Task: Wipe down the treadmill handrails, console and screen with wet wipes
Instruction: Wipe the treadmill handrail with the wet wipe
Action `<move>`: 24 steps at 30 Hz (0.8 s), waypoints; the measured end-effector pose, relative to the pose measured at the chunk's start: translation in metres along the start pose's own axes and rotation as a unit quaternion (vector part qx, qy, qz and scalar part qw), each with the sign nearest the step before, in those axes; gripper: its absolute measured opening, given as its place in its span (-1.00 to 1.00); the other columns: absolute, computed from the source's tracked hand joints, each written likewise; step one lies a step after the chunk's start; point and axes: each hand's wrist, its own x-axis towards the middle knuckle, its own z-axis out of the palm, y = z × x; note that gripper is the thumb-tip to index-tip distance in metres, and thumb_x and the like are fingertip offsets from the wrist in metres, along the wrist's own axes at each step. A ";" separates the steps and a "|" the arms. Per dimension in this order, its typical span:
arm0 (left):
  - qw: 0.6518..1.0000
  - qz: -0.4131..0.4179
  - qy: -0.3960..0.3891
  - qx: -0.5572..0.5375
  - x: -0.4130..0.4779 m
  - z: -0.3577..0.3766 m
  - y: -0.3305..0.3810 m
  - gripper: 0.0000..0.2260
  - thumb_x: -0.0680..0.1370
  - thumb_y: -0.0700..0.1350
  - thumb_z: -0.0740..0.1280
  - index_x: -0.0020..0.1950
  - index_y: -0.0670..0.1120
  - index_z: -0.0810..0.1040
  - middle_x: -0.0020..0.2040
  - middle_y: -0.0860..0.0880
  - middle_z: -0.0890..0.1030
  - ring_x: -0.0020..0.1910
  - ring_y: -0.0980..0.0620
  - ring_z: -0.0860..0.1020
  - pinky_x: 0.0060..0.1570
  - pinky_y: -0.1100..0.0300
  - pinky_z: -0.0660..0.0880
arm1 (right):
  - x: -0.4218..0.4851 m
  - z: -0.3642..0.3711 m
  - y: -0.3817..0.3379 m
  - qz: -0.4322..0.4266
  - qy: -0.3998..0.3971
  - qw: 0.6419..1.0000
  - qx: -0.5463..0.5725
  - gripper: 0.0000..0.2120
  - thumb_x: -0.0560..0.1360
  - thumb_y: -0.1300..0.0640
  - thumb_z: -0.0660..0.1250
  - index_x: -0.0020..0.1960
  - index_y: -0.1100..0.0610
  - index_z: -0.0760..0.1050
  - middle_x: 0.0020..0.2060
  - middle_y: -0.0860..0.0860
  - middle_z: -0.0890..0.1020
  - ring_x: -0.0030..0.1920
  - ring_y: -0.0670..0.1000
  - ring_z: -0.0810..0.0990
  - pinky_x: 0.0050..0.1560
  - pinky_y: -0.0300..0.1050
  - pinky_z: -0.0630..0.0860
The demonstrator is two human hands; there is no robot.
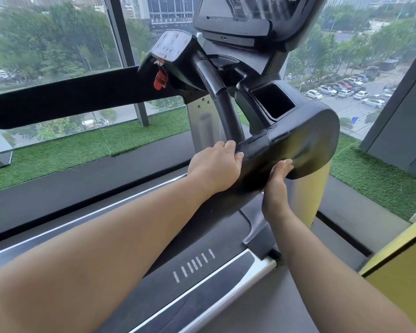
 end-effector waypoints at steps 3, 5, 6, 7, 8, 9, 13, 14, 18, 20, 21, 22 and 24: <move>1.000 -0.001 0.000 0.000 0.001 0.000 0.000 -0.65 0.66 0.06 -0.05 0.33 -0.08 0.32 0.23 -0.09 0.47 0.16 -0.15 0.47 -0.09 0.07 0.32 | -0.010 0.009 0.005 0.039 0.006 0.999 0.027 -0.41 0.61 -0.22 -0.13 0.56 -0.02 -0.10 0.54 -0.06 0.03 0.51 -0.08 0.09 0.49 -0.12 0.09; 1.000 0.000 0.001 0.001 0.000 0.000 0.001 -0.65 0.66 0.06 -0.05 0.32 -0.08 0.32 0.23 -0.09 0.47 0.17 -0.15 0.47 -0.09 0.07 0.31 | -0.034 0.019 0.017 0.051 -0.030 0.994 0.089 -0.46 0.62 -0.20 -0.15 0.55 -0.10 -0.16 0.52 -0.22 -0.07 0.50 -0.23 -0.06 0.52 -0.12 -0.09; 1.000 0.001 0.001 0.000 0.000 0.000 0.001 -0.65 0.66 0.06 -0.04 0.32 -0.08 0.32 0.23 -0.09 0.47 0.17 -0.15 0.47 -0.08 0.08 0.31 | -0.042 0.020 0.022 0.048 -0.039 0.991 0.117 -0.48 0.63 -0.19 -0.16 0.54 -0.13 -0.19 0.50 -0.29 -0.11 0.48 -0.28 -0.11 0.51 -0.11 -0.15; 1.000 0.000 0.001 -0.002 0.000 -0.001 0.001 -0.65 0.66 0.06 -0.04 0.32 -0.08 0.32 0.23 -0.09 0.47 0.17 -0.15 0.47 -0.08 0.08 0.30 | -0.042 0.020 0.022 0.044 -0.045 0.989 0.131 -0.48 0.64 -0.19 -0.16 0.53 -0.12 -0.22 0.49 -0.30 -0.13 0.47 -0.29 -0.14 0.51 -0.10 -0.18; 1.000 0.001 0.000 -0.001 0.000 -0.001 0.000 -0.65 0.66 0.06 -0.05 0.32 -0.08 0.32 0.23 -0.09 0.47 0.17 -0.15 0.47 -0.09 0.08 0.30 | -0.033 0.017 0.020 0.050 -0.035 0.990 0.128 -0.47 0.64 -0.18 -0.16 0.54 -0.09 -0.23 0.50 -0.27 -0.13 0.48 -0.26 -0.14 0.51 -0.09 -0.17; 1.000 0.001 -0.002 -0.002 -0.001 -0.001 0.000 -0.65 0.66 0.06 -0.05 0.32 -0.08 0.32 0.23 -0.09 0.47 0.17 -0.14 0.47 -0.10 0.09 0.30 | -0.021 0.012 0.015 0.057 -0.016 0.991 0.118 -0.46 0.64 -0.18 -0.16 0.55 -0.04 -0.20 0.52 -0.20 -0.11 0.51 -0.20 -0.11 0.52 -0.08 -0.12; 1.000 0.000 -0.003 -0.003 0.000 0.000 0.001 -0.65 0.66 0.06 -0.05 0.32 -0.08 0.32 0.21 -0.09 0.47 0.15 -0.14 0.48 -0.10 0.09 0.31 | 0.016 -0.004 -0.001 0.057 0.033 0.997 0.044 -0.38 0.61 -0.24 -0.11 0.56 0.08 0.01 0.51 0.07 0.20 0.46 0.05 0.26 0.44 -0.02 0.24; 1.000 0.001 -0.003 -0.003 0.000 0.000 0.001 -0.65 0.66 0.06 -0.05 0.32 -0.08 0.32 0.21 -0.09 0.48 0.14 -0.14 0.48 -0.10 0.09 0.31 | 0.010 0.000 -0.001 0.052 0.031 0.997 0.041 -0.37 0.60 -0.25 -0.10 0.56 0.06 -0.01 0.51 0.05 0.19 0.47 0.04 0.25 0.44 -0.05 0.23; 1.000 0.000 0.000 -0.006 0.000 -0.001 0.001 -0.65 0.66 0.06 -0.04 0.33 -0.08 0.32 0.23 -0.09 0.47 0.17 -0.15 0.47 -0.07 0.06 0.31 | -0.051 0.022 0.016 -0.029 -0.046 0.997 0.057 -0.31 0.54 -0.34 -0.06 0.54 -0.12 -0.23 0.53 -0.16 -0.17 0.51 -0.21 -0.16 0.51 -0.15 -0.12; 1.000 0.000 0.002 -0.008 -0.001 -0.001 0.001 -0.65 0.66 0.06 -0.04 0.33 -0.08 0.32 0.24 -0.09 0.47 0.18 -0.15 0.47 -0.06 0.06 0.31 | -0.050 0.019 0.021 -0.046 -0.077 0.995 0.039 -0.46 0.65 -0.10 -0.10 0.51 -0.10 -0.32 0.49 -0.18 -0.32 0.46 -0.25 -0.29 0.51 -0.10 -0.22; 1.000 0.000 0.001 -0.008 -0.001 -0.001 0.000 -0.65 0.66 0.06 -0.04 0.33 -0.08 0.32 0.24 -0.09 0.47 0.19 -0.14 0.47 -0.06 0.06 0.31 | -0.042 0.015 0.019 -0.044 -0.078 0.996 0.014 -0.47 0.66 -0.06 -0.12 0.51 -0.08 -0.34 0.48 -0.17 -0.34 0.45 -0.25 -0.31 0.51 -0.10 -0.24; 1.000 0.000 0.000 -0.008 -0.001 -0.001 0.000 -0.65 0.66 0.06 -0.05 0.33 -0.08 0.32 0.24 -0.09 0.47 0.19 -0.14 0.47 -0.06 0.07 0.31 | -0.030 0.009 0.015 -0.037 -0.066 0.997 0.009 -0.46 0.65 -0.10 -0.14 0.52 -0.07 -0.33 0.49 -0.15 -0.33 0.46 -0.23 -0.30 0.51 -0.09 -0.24; 1.000 -0.001 -0.001 -0.007 0.000 -0.001 0.001 -0.64 0.66 0.06 -0.05 0.33 -0.08 0.32 0.24 -0.09 0.47 0.18 -0.14 0.46 -0.06 0.07 0.31 | -0.010 0.002 0.001 -0.026 -0.025 0.999 0.011 -0.40 0.61 -0.22 -0.14 0.54 -0.04 -0.26 0.53 -0.10 -0.25 0.50 -0.18 -0.24 0.52 -0.09 -0.22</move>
